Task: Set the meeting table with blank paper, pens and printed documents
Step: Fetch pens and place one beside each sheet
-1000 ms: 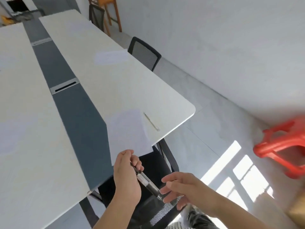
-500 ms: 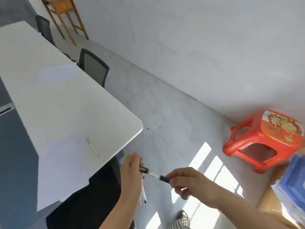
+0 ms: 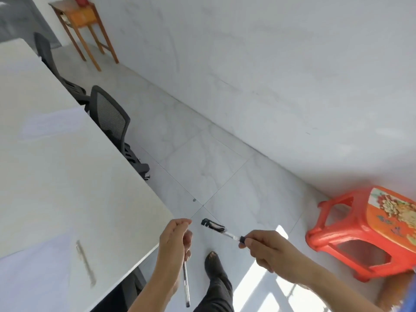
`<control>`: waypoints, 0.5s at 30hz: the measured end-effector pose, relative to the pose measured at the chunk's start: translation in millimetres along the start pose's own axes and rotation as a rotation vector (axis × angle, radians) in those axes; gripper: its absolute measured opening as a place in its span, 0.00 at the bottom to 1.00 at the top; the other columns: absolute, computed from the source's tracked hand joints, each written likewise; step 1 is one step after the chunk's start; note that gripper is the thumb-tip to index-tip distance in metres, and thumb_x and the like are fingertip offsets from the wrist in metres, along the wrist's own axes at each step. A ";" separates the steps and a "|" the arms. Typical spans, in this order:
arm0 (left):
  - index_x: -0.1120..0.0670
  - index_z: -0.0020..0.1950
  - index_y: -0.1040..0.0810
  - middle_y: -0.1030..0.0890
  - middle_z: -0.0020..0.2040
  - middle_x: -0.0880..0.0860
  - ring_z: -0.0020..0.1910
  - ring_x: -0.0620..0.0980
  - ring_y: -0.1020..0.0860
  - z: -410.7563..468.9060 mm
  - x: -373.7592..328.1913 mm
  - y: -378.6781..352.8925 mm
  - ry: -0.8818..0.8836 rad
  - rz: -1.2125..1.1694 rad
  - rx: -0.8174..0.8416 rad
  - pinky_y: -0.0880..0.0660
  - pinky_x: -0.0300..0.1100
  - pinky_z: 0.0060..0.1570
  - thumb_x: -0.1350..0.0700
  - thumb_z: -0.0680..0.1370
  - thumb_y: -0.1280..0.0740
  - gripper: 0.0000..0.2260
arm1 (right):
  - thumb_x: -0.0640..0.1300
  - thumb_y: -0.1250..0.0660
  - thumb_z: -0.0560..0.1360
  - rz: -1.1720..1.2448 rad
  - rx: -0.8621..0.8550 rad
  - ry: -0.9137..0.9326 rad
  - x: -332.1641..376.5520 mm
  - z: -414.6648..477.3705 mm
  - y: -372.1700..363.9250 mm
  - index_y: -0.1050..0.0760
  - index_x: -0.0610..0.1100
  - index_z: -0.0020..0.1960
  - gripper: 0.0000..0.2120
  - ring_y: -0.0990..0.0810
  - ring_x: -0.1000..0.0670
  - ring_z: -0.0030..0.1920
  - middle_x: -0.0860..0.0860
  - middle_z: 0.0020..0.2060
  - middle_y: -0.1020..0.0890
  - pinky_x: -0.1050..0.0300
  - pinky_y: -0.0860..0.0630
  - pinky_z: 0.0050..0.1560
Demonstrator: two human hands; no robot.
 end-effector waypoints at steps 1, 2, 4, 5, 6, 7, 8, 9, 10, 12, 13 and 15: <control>0.61 0.50 0.25 0.32 0.31 0.54 0.27 0.48 0.39 18.5 -8.5 0.9 0.006 -0.013 -0.017 0.41 0.41 0.27 0.66 0.79 0.43 0.08 | 0.39 0.41 0.82 0.026 -0.061 -0.019 3.7 14.8 21.9 0.21 0.35 0.49 0.11 0.40 0.53 0.26 0.54 0.26 0.36 0.61 0.43 0.28; 0.61 0.51 0.25 0.30 0.32 0.55 0.27 0.49 0.38 37.3 -16.7 2.8 0.015 -0.022 -0.037 0.41 0.41 0.27 0.69 0.78 0.45 0.10 | 0.39 0.42 0.82 0.049 -0.120 -0.040 7.4 29.3 43.6 0.22 0.35 0.50 0.11 0.40 0.53 0.26 0.53 0.26 0.36 0.59 0.44 0.29; 0.62 0.52 0.25 0.28 0.33 0.57 0.27 0.49 0.36 69.9 -35.1 7.7 0.033 -0.063 -0.072 0.40 0.41 0.25 0.71 0.77 0.47 0.13 | 0.39 0.42 0.82 0.086 -0.204 -0.062 22.0 55.3 78.8 0.22 0.36 0.52 0.11 0.40 0.53 0.25 0.53 0.26 0.36 0.58 0.44 0.29; 0.62 0.53 0.26 0.28 0.33 0.57 0.26 0.49 0.36 84.9 -48.3 8.1 0.033 -0.090 -0.075 0.40 0.40 0.24 0.71 0.77 0.47 0.13 | 0.39 0.43 0.82 0.103 -0.226 -0.055 33.2 69.4 92.0 0.22 0.36 0.53 0.11 0.40 0.53 0.25 0.53 0.25 0.37 0.58 0.44 0.28; 0.62 0.53 0.26 0.27 0.33 0.58 0.26 0.49 0.35 100.2 -63.4 7.8 0.034 -0.112 -0.077 0.40 0.40 0.23 0.71 0.78 0.47 0.12 | 0.39 0.43 0.83 0.111 -0.240 -0.042 45.9 85.4 103.1 0.23 0.37 0.54 0.11 0.40 0.53 0.25 0.53 0.25 0.38 0.59 0.43 0.28; 0.61 0.53 0.25 0.27 0.34 0.58 0.26 0.49 0.35 116.2 -78.3 7.6 0.034 -0.131 -0.084 0.39 0.39 0.22 0.71 0.78 0.47 0.13 | 0.39 0.44 0.83 0.115 -0.256 -0.034 59.3 102.9 112.8 0.23 0.36 0.54 0.12 0.40 0.52 0.24 0.53 0.25 0.38 0.60 0.42 0.27; 0.61 0.53 0.25 0.27 0.35 0.58 0.25 0.49 0.34 131.6 -90.9 7.7 0.034 -0.139 -0.097 0.38 0.39 0.21 0.71 0.78 0.46 0.13 | 0.39 0.44 0.83 0.119 -0.272 -0.036 70.5 120.1 120.9 0.23 0.36 0.54 0.12 0.39 0.52 0.24 0.53 0.25 0.38 0.60 0.41 0.27; 0.60 0.53 0.25 0.27 0.35 0.58 0.25 0.49 0.34 144.7 -101.2 6.9 0.034 -0.140 -0.108 0.38 0.38 0.21 0.70 0.78 0.46 0.13 | 0.39 0.44 0.83 0.128 -0.280 -0.046 79.1 136.2 126.6 0.22 0.36 0.54 0.12 0.38 0.52 0.23 0.52 0.25 0.37 0.60 0.40 0.26; 0.60 0.53 0.25 0.27 0.35 0.58 0.25 0.49 0.34 156.0 -111.0 5.5 0.033 -0.140 -0.115 0.38 0.38 0.20 0.70 0.78 0.46 0.12 | 0.39 0.44 0.83 0.134 -0.274 -0.060 86.1 151.6 129.3 0.22 0.36 0.53 0.12 0.37 0.52 0.23 0.52 0.25 0.37 0.60 0.40 0.26; 0.60 0.52 0.24 0.26 0.35 0.58 0.24 0.48 0.35 177.9 -129.8 3.2 0.026 -0.146 -0.118 0.40 0.37 0.20 0.69 0.78 0.45 0.11 | 0.39 0.44 0.83 0.135 -0.249 -0.070 101.5 183.5 131.1 0.22 0.37 0.52 0.12 0.37 0.51 0.24 0.51 0.25 0.36 0.60 0.39 0.27; 0.60 0.52 0.24 0.26 0.35 0.58 0.23 0.47 0.36 188.6 -138.4 3.7 0.026 -0.153 -0.125 0.41 0.36 0.21 0.68 0.79 0.45 0.11 | 0.39 0.44 0.83 0.130 -0.235 -0.073 109.9 199.5 132.3 0.22 0.37 0.52 0.12 0.37 0.50 0.25 0.51 0.26 0.35 0.60 0.39 0.27; 0.60 0.51 0.24 0.26 0.34 0.57 0.23 0.47 0.36 211.6 -152.4 7.7 0.031 -0.169 -0.154 0.42 0.36 0.21 0.67 0.79 0.43 0.09 | 0.39 0.44 0.83 0.119 -0.207 -0.088 126.1 235.5 137.7 0.22 0.36 0.52 0.12 0.36 0.50 0.25 0.50 0.26 0.34 0.60 0.38 0.27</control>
Point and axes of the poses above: each hand's wrist, its own z-axis towards the middle knuckle, its own y-axis out of the back of the hand, x = y × z, the point moved 10 cm from there along z, towards the middle knuckle
